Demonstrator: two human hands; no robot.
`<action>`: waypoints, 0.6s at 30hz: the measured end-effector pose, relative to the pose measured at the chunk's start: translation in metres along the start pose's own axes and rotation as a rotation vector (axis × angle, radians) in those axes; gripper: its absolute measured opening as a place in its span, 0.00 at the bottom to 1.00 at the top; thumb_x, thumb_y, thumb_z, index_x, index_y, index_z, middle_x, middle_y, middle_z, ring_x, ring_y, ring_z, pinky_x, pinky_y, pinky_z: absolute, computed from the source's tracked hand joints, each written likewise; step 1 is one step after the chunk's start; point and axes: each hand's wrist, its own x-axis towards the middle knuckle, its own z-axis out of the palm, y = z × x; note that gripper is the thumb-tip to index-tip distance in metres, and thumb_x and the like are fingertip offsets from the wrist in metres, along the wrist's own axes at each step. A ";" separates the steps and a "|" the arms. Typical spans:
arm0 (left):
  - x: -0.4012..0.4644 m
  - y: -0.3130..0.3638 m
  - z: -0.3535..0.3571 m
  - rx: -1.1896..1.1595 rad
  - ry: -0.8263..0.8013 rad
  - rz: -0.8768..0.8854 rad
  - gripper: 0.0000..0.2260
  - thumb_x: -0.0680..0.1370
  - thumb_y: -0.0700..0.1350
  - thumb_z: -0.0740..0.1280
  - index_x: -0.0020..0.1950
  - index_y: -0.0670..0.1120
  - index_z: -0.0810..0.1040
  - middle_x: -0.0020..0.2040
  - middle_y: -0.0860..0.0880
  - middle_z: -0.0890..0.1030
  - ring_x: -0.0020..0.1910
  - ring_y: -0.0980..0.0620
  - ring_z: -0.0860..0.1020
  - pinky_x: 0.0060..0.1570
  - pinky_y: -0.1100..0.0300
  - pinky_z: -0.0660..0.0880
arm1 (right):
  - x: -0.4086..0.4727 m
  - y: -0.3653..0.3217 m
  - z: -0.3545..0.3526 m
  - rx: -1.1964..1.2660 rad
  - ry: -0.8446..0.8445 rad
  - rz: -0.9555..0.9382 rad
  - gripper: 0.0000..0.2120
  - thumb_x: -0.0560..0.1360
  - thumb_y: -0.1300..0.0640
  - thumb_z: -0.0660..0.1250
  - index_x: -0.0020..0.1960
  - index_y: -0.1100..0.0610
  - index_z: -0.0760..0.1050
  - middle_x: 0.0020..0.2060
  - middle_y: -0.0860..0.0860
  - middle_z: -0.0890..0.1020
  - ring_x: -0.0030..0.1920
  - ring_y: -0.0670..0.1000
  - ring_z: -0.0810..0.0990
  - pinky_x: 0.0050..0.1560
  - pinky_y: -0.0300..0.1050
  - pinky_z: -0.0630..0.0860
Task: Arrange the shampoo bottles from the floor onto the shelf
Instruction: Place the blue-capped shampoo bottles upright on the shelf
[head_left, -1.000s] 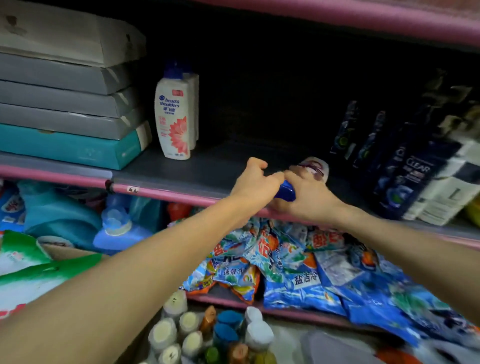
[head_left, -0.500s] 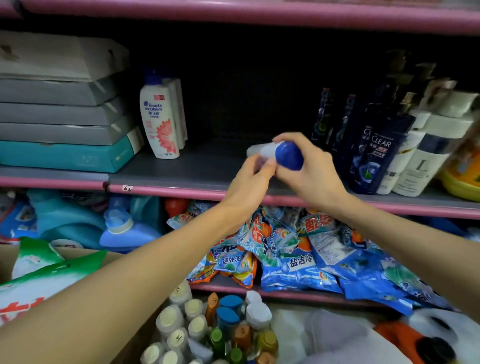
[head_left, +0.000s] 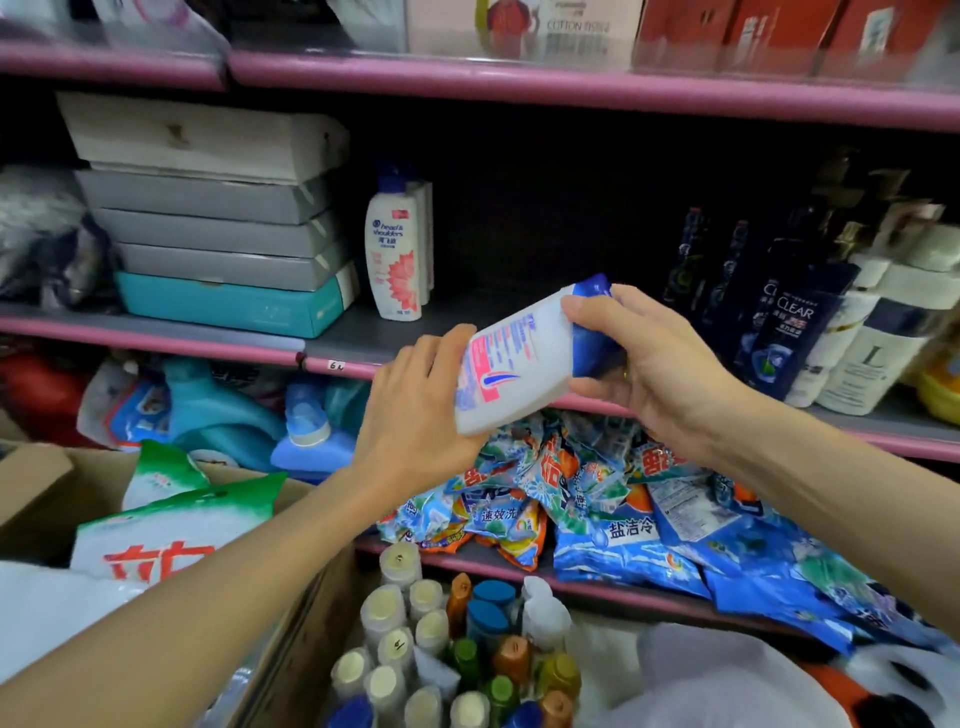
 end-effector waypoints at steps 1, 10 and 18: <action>-0.006 -0.002 -0.003 -0.025 0.009 -0.003 0.31 0.65 0.51 0.66 0.67 0.45 0.67 0.52 0.46 0.76 0.46 0.42 0.74 0.42 0.51 0.71 | -0.003 -0.001 0.002 -0.008 -0.046 0.038 0.12 0.71 0.45 0.71 0.50 0.50 0.79 0.47 0.49 0.85 0.42 0.47 0.85 0.39 0.43 0.82; -0.034 -0.002 -0.008 -0.180 0.031 -0.118 0.29 0.62 0.52 0.63 0.63 0.51 0.65 0.51 0.50 0.76 0.49 0.46 0.75 0.44 0.49 0.73 | -0.015 -0.006 0.021 0.364 -0.119 0.358 0.22 0.75 0.41 0.64 0.62 0.52 0.78 0.58 0.54 0.80 0.41 0.50 0.79 0.33 0.39 0.77; -0.028 0.010 -0.028 -0.601 -0.388 -0.319 0.26 0.59 0.49 0.68 0.54 0.66 0.67 0.40 0.61 0.77 0.34 0.62 0.75 0.30 0.69 0.72 | -0.012 -0.004 0.020 0.317 -0.108 0.398 0.29 0.71 0.31 0.61 0.57 0.53 0.81 0.49 0.54 0.83 0.46 0.56 0.84 0.47 0.47 0.82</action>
